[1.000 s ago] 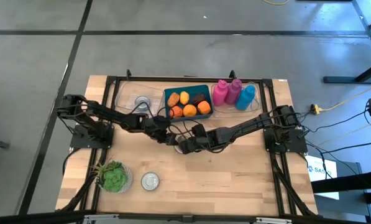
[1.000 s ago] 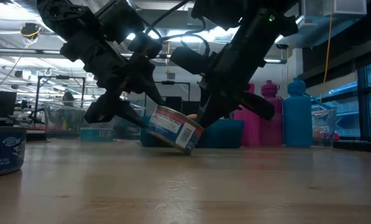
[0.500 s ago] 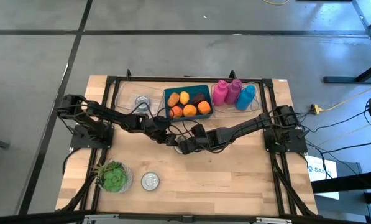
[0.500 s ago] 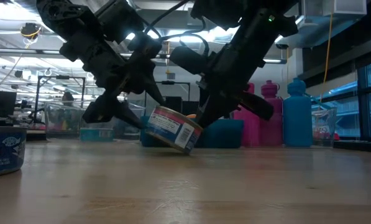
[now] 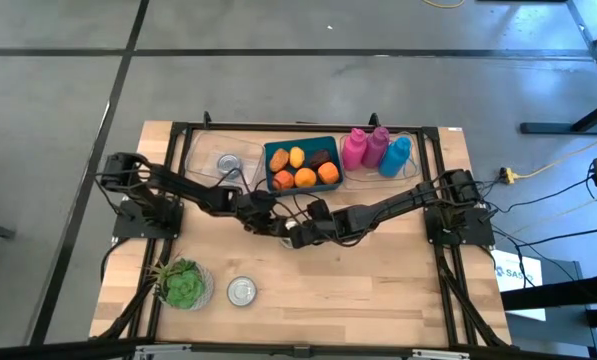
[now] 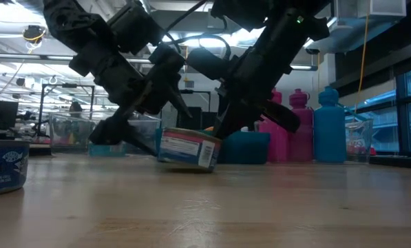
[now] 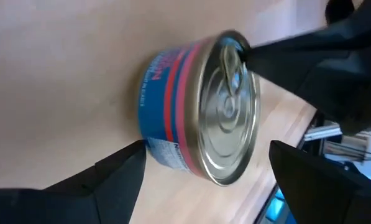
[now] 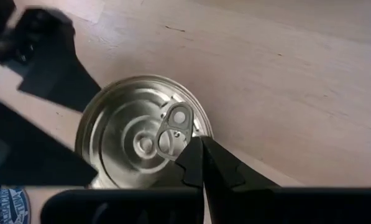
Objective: Pick & Place Food Item
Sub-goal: Put the blue pink tuna can into the left transparent bin
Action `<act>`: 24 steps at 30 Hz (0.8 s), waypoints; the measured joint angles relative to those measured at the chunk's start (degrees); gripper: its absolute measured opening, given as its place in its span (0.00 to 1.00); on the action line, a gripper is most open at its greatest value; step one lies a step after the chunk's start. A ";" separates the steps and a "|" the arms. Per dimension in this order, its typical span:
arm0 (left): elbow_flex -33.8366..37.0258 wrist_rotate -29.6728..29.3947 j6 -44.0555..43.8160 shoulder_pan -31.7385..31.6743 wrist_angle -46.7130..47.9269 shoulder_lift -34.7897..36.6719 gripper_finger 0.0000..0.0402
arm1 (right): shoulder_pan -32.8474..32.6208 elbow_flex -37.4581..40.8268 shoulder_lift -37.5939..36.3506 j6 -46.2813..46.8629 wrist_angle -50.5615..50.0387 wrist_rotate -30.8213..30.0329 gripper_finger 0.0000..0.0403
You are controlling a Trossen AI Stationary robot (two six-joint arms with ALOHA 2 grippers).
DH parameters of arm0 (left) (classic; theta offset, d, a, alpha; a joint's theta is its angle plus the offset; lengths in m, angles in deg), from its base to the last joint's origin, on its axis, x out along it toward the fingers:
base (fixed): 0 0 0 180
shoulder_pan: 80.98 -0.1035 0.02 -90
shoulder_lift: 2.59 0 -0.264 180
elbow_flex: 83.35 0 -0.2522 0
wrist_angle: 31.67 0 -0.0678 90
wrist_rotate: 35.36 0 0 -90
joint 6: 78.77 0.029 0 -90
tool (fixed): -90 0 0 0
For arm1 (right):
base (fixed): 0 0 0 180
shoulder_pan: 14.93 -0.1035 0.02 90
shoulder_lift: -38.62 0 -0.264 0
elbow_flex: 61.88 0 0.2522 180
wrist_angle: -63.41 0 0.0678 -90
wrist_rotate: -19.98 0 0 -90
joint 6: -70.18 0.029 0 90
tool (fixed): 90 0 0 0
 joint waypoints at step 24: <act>-0.02 -3.43 -2.72 1.10 -6.57 -2.77 0.80 | 0.02 0.04 1.07 -0.02 0.26 1.36 0.00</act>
